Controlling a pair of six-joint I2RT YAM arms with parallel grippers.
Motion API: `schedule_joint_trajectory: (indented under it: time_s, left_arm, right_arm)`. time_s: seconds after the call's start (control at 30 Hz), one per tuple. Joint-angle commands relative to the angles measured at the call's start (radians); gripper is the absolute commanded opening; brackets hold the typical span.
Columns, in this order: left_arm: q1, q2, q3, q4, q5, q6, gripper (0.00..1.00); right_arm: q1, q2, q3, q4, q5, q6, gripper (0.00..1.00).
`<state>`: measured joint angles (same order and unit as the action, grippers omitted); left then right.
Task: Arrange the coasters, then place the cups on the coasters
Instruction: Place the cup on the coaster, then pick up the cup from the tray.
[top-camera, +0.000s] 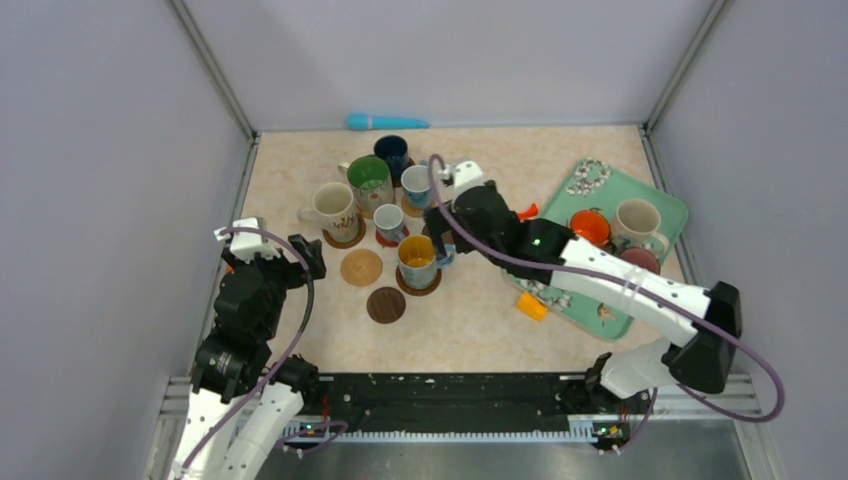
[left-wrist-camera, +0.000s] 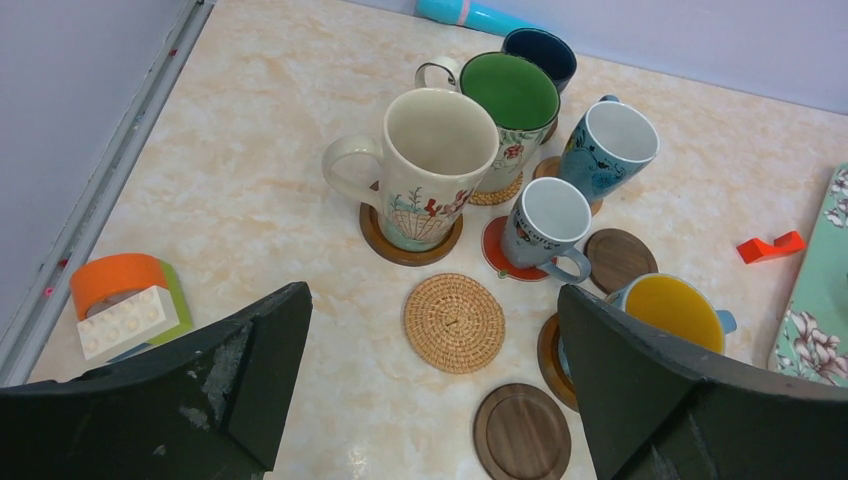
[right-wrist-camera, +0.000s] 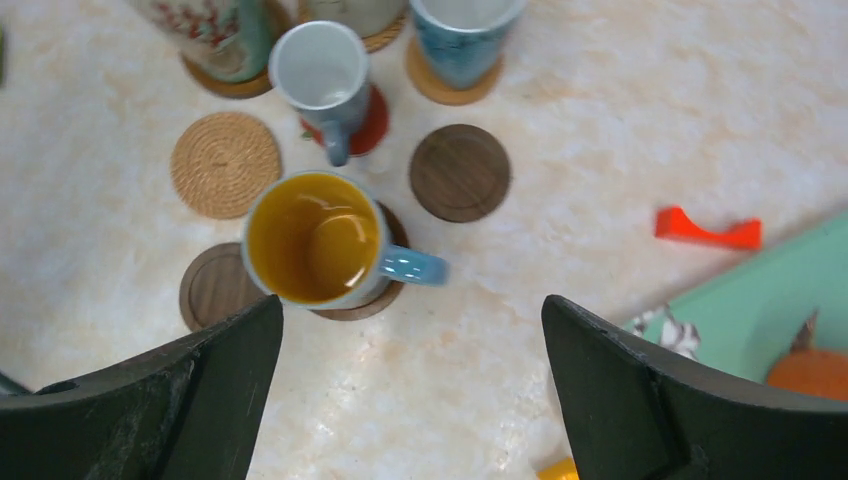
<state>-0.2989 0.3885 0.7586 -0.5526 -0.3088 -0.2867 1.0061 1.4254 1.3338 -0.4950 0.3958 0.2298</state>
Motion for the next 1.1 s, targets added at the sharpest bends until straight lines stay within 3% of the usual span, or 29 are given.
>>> schedule_joint_trajectory:
  time_s: [0.0, 0.3, 0.5, 0.63, 0.73, 0.87, 1.07]
  left_arm:
    - [0.004, -0.002, 0.024, 0.018, 0.004, -0.009, 0.99]
    - [0.003, -0.005, 0.019, 0.025, 0.030, -0.008, 0.99]
    - [0.003, -0.008, 0.016, 0.031, 0.039, -0.006, 0.99]
    - [0.002, -0.009, 0.015, 0.030, 0.043, -0.006, 0.99]
    - [0.002, -0.010, 0.016, 0.033, 0.047, -0.006, 0.99]
    - [0.000, -0.004, 0.015, 0.034, 0.053, -0.007, 0.99]
    - [-0.004, 0.005, 0.018, 0.031, 0.051, -0.009, 0.99]
  right_arm:
    - [-0.099, -0.170, -0.105, -0.062, 0.183, 0.251, 0.98]
    - [-0.340, -0.374, -0.141, -0.457, 0.421, 0.558, 0.80]
    - [-0.505, -0.400, -0.174, -0.504, 0.472, 0.549, 0.73]
    - [-0.589, -0.431, -0.234, -0.311, 0.418, 0.291, 0.74]
    - [-0.633, -0.458, -0.279, -0.133, 0.270, 0.014, 0.78]
    - [-0.714, -0.457, -0.309, -0.001, 0.139, -0.189, 0.66]
    - [-0.890, -0.292, -0.234, -0.039, -0.078, -0.254, 0.49]
